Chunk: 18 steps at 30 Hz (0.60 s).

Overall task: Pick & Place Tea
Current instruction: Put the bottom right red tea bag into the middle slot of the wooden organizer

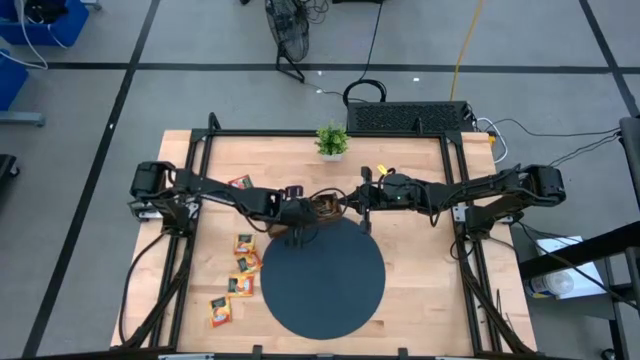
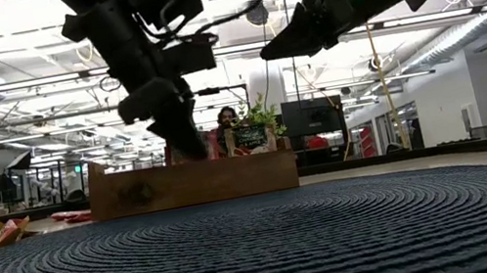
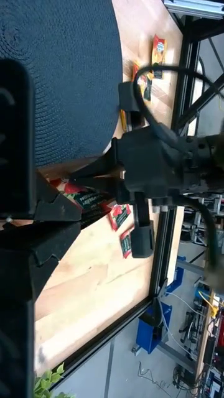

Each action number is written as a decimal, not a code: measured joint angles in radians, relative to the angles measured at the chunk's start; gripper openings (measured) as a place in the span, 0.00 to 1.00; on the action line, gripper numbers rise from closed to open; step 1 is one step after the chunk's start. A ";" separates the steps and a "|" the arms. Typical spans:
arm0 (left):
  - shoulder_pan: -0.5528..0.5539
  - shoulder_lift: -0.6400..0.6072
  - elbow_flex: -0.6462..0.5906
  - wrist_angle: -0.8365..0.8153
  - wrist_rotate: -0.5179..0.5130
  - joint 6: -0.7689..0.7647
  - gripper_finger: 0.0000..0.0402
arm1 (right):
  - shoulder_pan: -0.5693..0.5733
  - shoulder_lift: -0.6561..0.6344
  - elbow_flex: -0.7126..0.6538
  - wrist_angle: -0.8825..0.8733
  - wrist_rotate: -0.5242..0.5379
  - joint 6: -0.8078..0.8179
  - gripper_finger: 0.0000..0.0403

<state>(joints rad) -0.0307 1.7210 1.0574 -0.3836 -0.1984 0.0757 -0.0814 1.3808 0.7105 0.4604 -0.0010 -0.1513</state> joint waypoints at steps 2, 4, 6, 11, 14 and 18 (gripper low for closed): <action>0.008 0.000 -0.001 -0.010 0.024 0.001 0.00 | 0.000 0.000 0.000 0.000 0.000 0.000 0.00; 0.016 0.000 0.000 -0.034 0.038 -0.003 0.00 | 0.000 0.000 0.000 0.000 0.000 0.000 0.00; 0.026 0.005 0.000 -0.056 0.041 -0.008 0.00 | 0.000 0.000 0.000 -0.001 0.000 0.000 0.00; 0.044 0.044 0.000 -0.049 0.066 -0.007 0.00 | 0.000 0.000 0.000 -0.001 0.000 0.000 0.00; 0.056 0.089 0.003 -0.032 0.111 -0.005 0.00 | 0.000 0.000 0.000 -0.001 0.000 0.000 0.00; 0.067 0.141 0.006 0.004 0.167 -0.005 0.00 | 0.000 0.000 0.000 -0.003 0.000 0.000 0.00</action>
<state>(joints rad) 0.0361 1.8624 1.0631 -0.3800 -0.0312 0.0709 -0.0813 1.3808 0.7105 0.4574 -0.0010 -0.1509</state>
